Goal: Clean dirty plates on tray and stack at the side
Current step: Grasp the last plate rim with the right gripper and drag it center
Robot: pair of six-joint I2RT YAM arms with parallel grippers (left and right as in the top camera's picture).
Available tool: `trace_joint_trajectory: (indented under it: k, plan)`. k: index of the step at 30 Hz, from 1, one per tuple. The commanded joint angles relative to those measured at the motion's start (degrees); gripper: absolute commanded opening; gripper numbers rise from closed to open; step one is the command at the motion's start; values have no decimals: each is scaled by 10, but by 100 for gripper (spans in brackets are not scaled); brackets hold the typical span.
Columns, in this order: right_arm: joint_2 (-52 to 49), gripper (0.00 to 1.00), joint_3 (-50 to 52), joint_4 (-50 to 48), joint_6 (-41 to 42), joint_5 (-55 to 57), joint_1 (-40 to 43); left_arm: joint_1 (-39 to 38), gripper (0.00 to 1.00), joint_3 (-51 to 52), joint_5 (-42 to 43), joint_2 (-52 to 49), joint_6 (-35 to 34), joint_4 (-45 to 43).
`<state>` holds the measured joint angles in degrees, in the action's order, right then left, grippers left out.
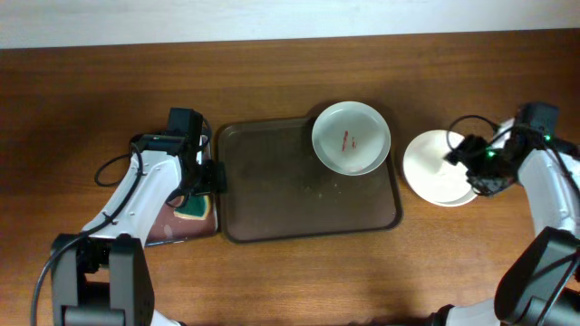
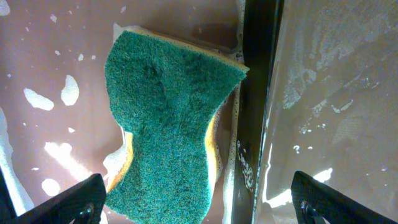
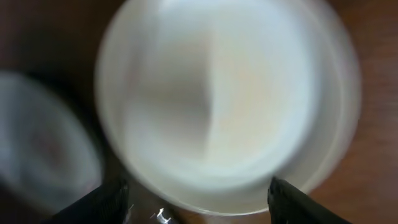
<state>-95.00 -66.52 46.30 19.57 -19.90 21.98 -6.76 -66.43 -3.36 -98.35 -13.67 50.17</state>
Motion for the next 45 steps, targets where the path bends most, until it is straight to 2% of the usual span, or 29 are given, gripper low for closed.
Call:
trace_joint_trajectory:
  k: [1, 4, 7, 9, 10, 14, 18, 21, 24, 25, 28, 30, 31, 32, 34, 37, 41, 44, 45]
  plan:
    - [0, 72, 1, -4, -69, -58, -75, 3, 93, -3, 2, 7, 0, 1]
    - [0, 68, 1, -18, -59, 19, -172, 3, 93, -3, 2, 7, 0, 1]
    - [-9, 67, 1, -28, 46, 92, -233, 3, 93, -3, 2, 7, 0, 1]
    - [-30, 66, 1, -52, 85, 93, -262, 3, 94, -3, 2, 7, 0, 1]
    - [-42, 62, 1, -62, 93, 97, -272, 3, 94, -3, 2, 7, 0, 1]
    - [-108, 61, 1, -90, 181, 126, -287, 3, 93, -3, 2, 7, 0, 1]
    - [-156, 35, 1, -134, 178, 25, -289, 3, 93, -3, 2, 7, 1, 1]
    - [-156, 11, 1, -120, 136, -16, -320, 3, 93, -3, 2, 7, 0, 0]
    - [-156, 4, 1, -96, 137, -21, -371, 3, 94, -3, 2, 7, 0, 1]
    - [-156, 4, 1, -94, 137, -26, -387, 3, 93, -3, 2, 7, 0, 1]
    - [-156, 17, -1, -96, 137, -26, -411, 3, 93, -3, 2, 7, 0, 1]
    - [-155, 27, -14, -97, 137, -24, -397, 3, 94, -3, 2, 7, 0, 1]
    - [-154, 38, -30, -98, 127, -24, -387, 3, 94, -3, 2, 7, 0, 1]
    - [-153, 40, -49, -99, 97, -24, -379, 3, 94, -3, 2, 7, 0, 1]
    - [-153, 40, -81, -108, 28, -12, -377, 3, 94, -3, 2, 7, 0, 1]
    - [-156, 44, -83, -122, -1, 37, -379, 3, 94, -3, 2, 7, 0, 1]
    - [-175, 44, -79, -126, -31, 41, -395, 3, 94, -3, 2, 7, 0, 1]
    - [-199, 39, -79, -127, -31, 41, -403, 3, 94, -3, 2, 7, 0, 1]
    - [-202, 32, -79, -127, -31, 41, -403, 3, 94, -3, 2, 7, 0, 1]
